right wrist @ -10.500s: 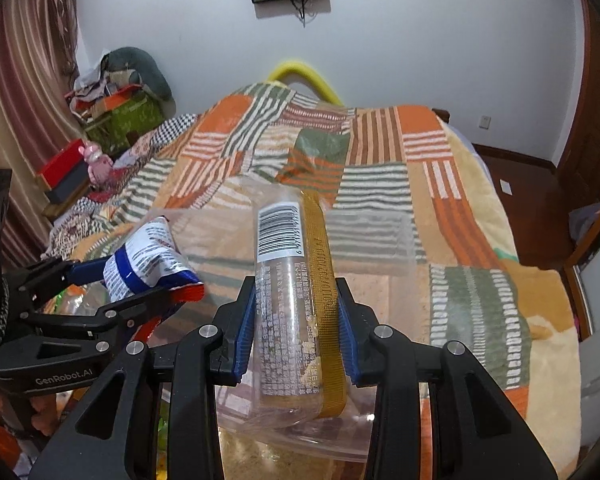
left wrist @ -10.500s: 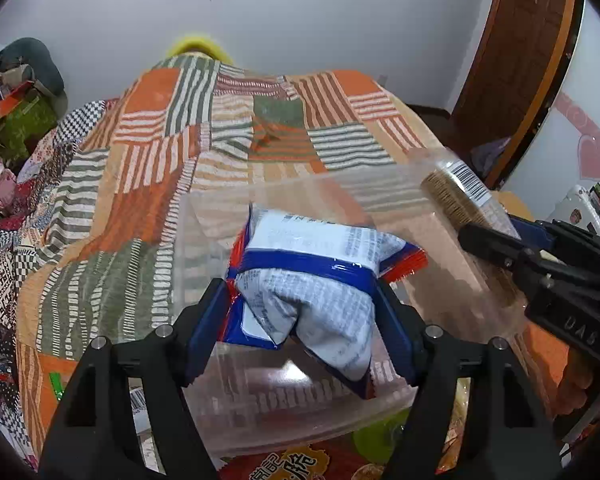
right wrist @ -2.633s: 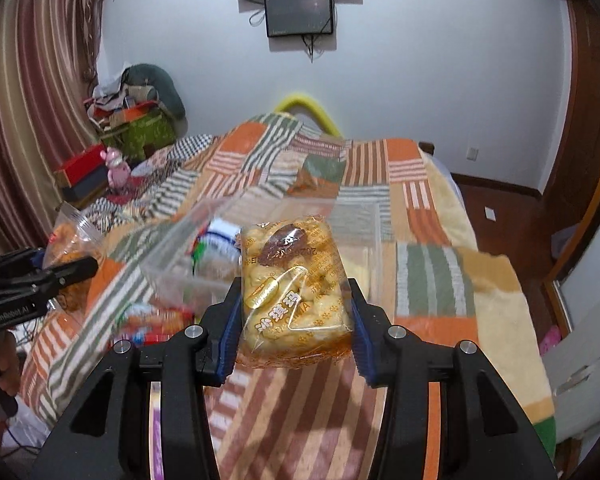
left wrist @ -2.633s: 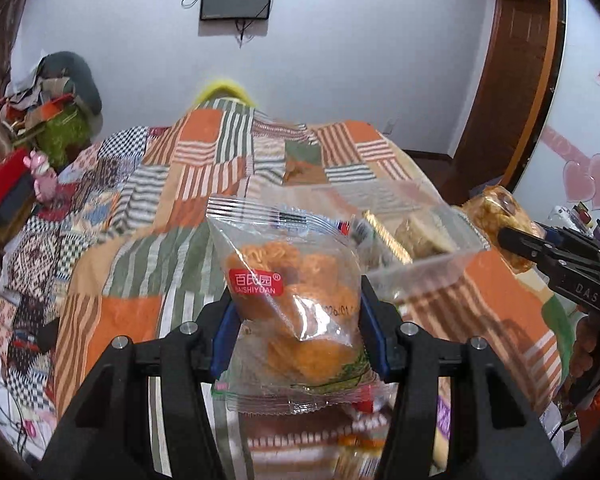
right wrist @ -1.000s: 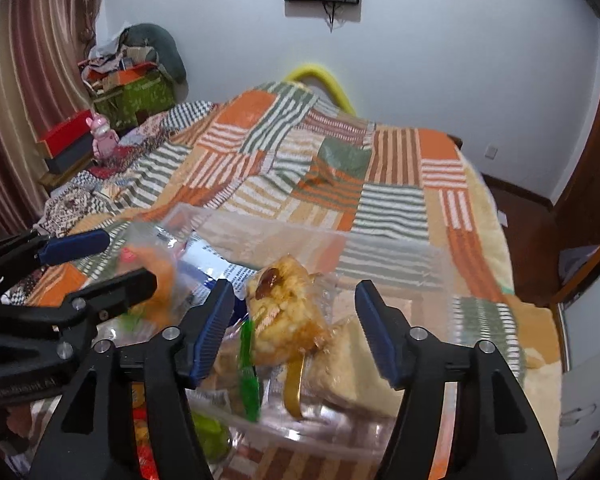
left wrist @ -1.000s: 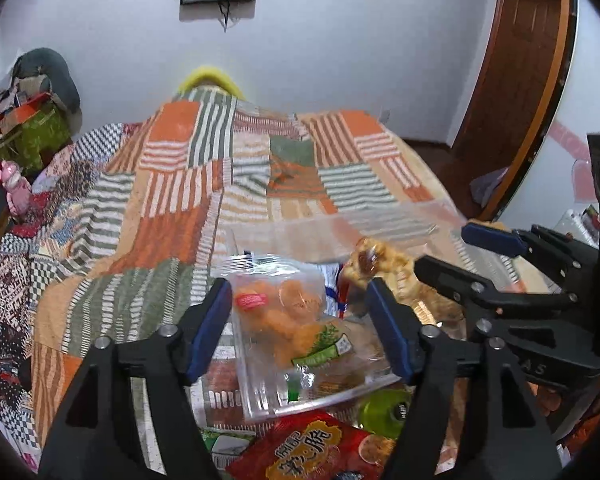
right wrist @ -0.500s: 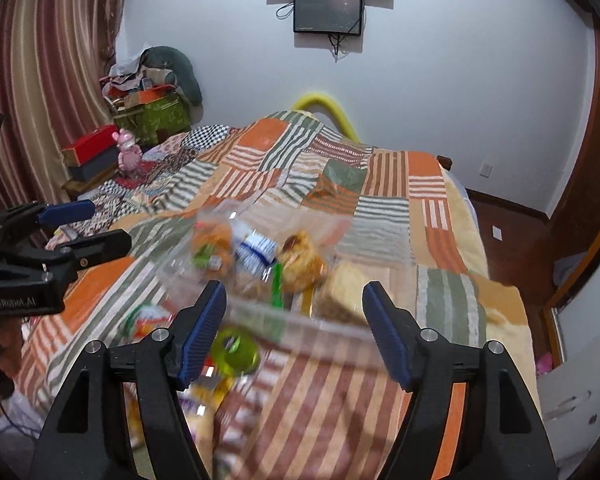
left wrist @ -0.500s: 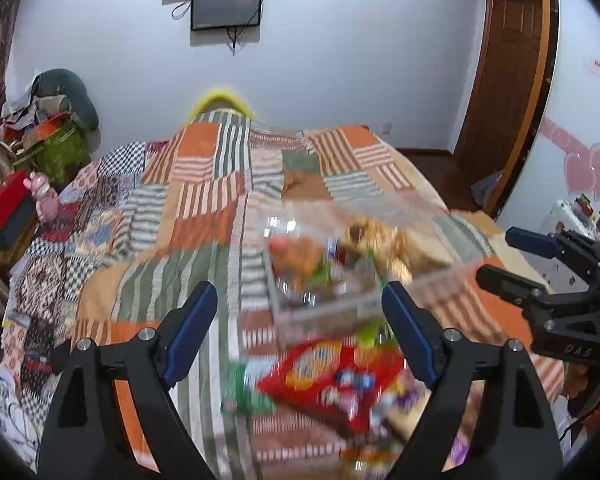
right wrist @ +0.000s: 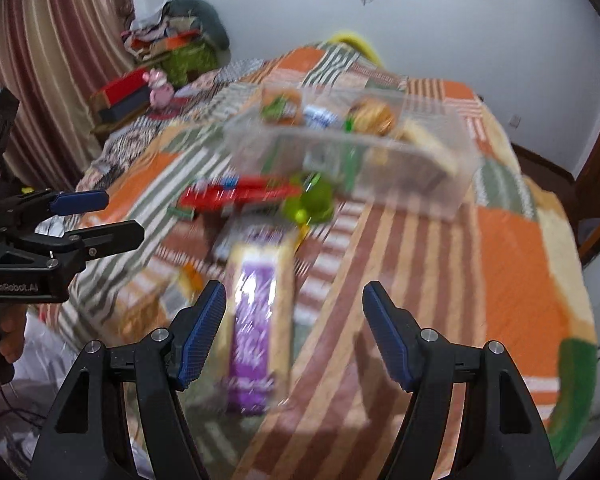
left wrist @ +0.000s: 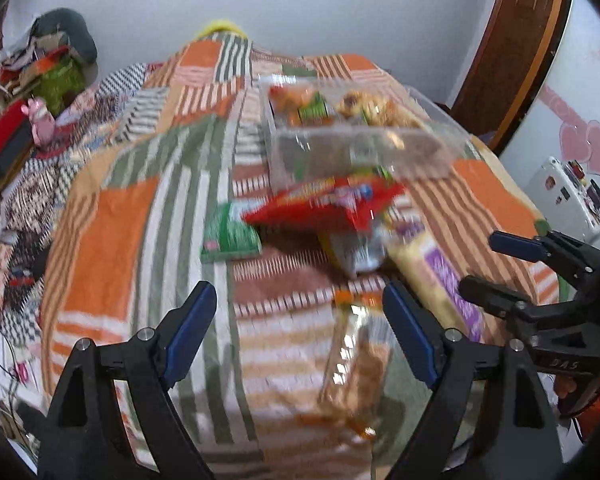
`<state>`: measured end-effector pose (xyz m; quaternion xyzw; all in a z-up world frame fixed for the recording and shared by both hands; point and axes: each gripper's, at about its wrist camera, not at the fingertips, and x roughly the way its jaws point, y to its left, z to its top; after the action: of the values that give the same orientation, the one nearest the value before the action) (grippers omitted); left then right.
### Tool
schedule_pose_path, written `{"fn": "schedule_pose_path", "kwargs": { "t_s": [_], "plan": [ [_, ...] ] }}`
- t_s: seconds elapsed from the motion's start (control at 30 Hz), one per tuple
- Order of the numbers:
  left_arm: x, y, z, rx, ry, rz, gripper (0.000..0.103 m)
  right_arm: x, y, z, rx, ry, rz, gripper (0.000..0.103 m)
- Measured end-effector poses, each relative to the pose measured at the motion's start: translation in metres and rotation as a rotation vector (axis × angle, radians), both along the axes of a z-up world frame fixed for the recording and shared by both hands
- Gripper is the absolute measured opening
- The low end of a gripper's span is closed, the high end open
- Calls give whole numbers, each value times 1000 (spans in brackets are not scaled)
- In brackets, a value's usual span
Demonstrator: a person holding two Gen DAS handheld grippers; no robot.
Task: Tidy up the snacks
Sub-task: 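Grasp the wafer pack with the left gripper while the right grasps the purple-label bread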
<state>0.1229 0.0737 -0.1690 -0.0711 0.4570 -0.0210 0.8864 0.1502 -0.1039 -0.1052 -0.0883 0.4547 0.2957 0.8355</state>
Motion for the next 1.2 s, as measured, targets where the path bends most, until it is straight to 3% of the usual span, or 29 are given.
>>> {"fn": "schedule_pose_path", "kwargs": {
  "t_s": [0.2,0.27,0.37,0.6,0.67,0.83,1.2],
  "plan": [
    [-11,-15,-20,-25,45,-49,86,-5,15,-10,-30,20,34,64],
    [-13,-19,-27,-35,61,-56,86,-3,19,-15,-41,32,45,55],
    [-13,-25,-37,-40,84,-64,81,-5,21,-23,-38,64,51,48],
    [-8,-25,-55,-87,119,-66,44,-9,19,-25,-35,63,49,43],
    [-9,-26,-56,-106,113,-66,38,-10,16,-24,-32,58,43,43],
    [-13,-32,-48,-70,84,-71,35,-7,6,-18,-13,54,20,42],
    [3,-52,2,-40,-38,-132,35,1,-23,16,23,-37,-47,42]
  ]
}}
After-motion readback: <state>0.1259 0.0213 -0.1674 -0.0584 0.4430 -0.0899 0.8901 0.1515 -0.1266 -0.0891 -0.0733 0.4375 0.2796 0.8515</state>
